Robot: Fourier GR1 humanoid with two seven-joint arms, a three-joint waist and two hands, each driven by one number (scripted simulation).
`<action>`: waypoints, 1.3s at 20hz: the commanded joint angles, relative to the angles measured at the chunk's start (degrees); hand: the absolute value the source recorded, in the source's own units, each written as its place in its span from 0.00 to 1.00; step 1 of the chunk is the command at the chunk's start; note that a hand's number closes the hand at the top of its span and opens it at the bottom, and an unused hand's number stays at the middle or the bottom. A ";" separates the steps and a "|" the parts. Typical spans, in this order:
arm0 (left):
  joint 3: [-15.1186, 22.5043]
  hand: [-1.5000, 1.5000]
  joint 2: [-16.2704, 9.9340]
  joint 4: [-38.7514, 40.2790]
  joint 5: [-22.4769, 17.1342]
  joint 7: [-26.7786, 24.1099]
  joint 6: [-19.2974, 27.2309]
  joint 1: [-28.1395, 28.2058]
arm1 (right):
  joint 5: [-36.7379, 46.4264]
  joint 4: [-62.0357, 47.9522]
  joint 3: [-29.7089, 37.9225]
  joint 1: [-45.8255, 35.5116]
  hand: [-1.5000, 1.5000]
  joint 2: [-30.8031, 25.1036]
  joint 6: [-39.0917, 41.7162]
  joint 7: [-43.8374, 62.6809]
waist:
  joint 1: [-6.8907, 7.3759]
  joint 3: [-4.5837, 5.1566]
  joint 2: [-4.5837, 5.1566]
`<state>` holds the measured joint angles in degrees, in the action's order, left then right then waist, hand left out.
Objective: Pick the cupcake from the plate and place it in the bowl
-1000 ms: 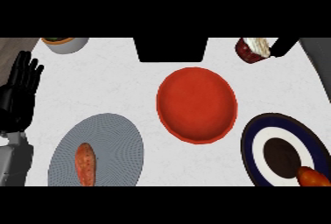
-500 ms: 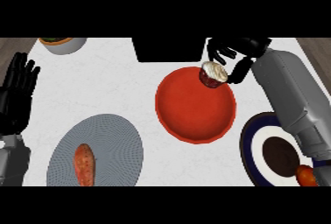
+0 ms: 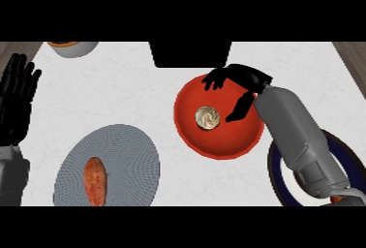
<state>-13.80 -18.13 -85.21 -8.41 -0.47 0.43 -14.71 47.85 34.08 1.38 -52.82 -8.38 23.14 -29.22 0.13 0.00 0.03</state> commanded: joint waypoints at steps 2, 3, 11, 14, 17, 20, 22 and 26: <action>1.19 0.50 1.49 1.07 1.32 1.53 2.32 -2.91 | -5.99 -0.51 4.55 1.72 0.00 3.52 1.72 -1.10 | -0.07 -0.02 0.10; -0.18 0.50 0.00 2.35 1.11 -0.77 0.92 -1.91 | -7.90 -1.17 6.77 1.29 0.00 3.65 1.38 -0.98 | 0.13 -0.01 0.19; 0.49 0.50 0.81 0.32 0.32 0.87 0.72 -2.38 | -17.40 -6.43 20.39 -5.12 0.00 -4.29 -3.15 -0.44 | 1.18 -0.05 0.53; 0.91 0.50 0.61 0.13 0.60 -0.22 -0.31 -1.19 | -19.05 -10.47 23.34 -5.41 0.00 -10.35 -1.69 -1.79 | 1.71 -0.07 0.73; 0.88 0.50 0.66 1.57 0.69 -0.91 -0.42 -2.61 | -20.41 -15.98 25.61 -7.65 0.00 -13.51 -0.53 -1.00 | 2.45 -0.09 1.20; 2.45 0.50 2.25 2.20 1.49 -1.24 0.34 -4.17 | -22.14 -18.08 27.57 -8.10 0.00 -20.03 5.48 -3.54 | 2.80 -0.16 1.62; 2.36 0.50 1.79 1.72 1.73 0.19 1.04 -5.71 | -22.65 -19.69 28.45 -7.60 0.00 -22.29 6.98 -4.93 | 3.53 -0.25 2.08; 4.13 0.50 2.55 -0.15 2.94 0.62 1.25 -4.58 | -23.00 -21.28 29.19 -6.51 0.00 -26.66 9.98 -7.18 | 4.41 -0.36 2.42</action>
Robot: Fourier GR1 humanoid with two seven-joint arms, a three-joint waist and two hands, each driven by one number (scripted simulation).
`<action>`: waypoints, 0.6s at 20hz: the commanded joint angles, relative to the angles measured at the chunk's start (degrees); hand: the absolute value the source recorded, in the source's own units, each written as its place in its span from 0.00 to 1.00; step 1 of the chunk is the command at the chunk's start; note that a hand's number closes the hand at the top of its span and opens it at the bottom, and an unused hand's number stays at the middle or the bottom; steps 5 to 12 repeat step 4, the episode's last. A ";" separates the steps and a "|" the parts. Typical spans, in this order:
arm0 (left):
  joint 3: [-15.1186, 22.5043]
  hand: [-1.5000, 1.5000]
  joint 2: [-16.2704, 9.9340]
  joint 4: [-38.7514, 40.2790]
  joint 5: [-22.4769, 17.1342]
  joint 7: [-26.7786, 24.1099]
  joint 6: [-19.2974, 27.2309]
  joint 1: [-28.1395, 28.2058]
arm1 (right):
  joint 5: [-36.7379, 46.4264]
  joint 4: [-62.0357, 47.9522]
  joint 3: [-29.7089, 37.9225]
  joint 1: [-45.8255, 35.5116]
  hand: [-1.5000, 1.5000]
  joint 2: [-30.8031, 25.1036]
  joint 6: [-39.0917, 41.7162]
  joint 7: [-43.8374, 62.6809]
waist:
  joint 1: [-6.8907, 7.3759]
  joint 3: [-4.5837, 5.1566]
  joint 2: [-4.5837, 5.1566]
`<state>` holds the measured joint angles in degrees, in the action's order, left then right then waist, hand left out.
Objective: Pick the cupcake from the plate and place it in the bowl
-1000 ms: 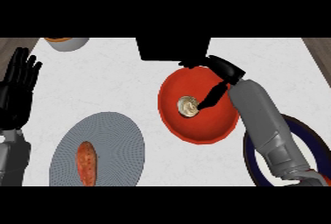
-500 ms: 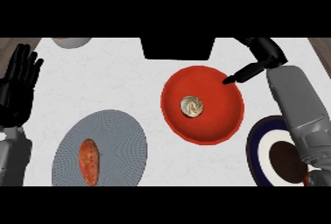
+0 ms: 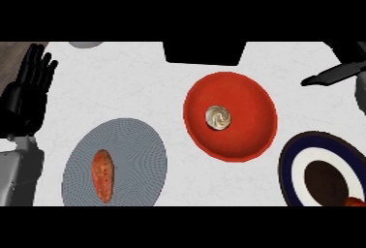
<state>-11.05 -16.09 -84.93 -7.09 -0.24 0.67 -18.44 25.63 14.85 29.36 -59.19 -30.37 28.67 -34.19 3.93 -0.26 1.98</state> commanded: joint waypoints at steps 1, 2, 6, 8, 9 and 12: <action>-0.66 0.50 -0.44 1.61 -0.54 -1.89 -1.02 -1.00 | -0.93 -2.56 1.29 -0.39 0.00 -5.31 5.56 -1.92 | 0.81 -0.04 0.77; -0.27 0.50 -0.06 0.75 -0.19 -0.89 -0.48 0.21 | -0.36 -2.38 0.69 2.42 0.00 -6.08 6.12 -4.82 | 0.70 -0.10 0.55; 0.54 0.50 0.76 0.20 0.07 -1.78 -0.47 0.13 | -1.45 -2.97 1.71 2.26 0.00 -7.17 6.99 -4.78 | 1.30 -0.21 0.91; 0.54 0.50 0.76 0.20 0.07 -1.78 -0.47 0.13 | -1.45 -2.97 1.71 2.26 0.00 -7.17 6.99 -4.78 | 1.30 -0.21 0.91; 0.54 0.50 0.76 0.20 0.07 -1.78 -0.47 0.13 | -1.45 -2.97 1.71 2.26 0.00 -7.17 6.99 -4.78 | 1.30 -0.21 0.91; 0.54 0.50 0.76 0.20 0.07 -1.78 -0.47 0.13 | -1.45 -2.97 1.71 2.26 0.00 -7.17 6.99 -4.78 | 1.30 -0.21 0.91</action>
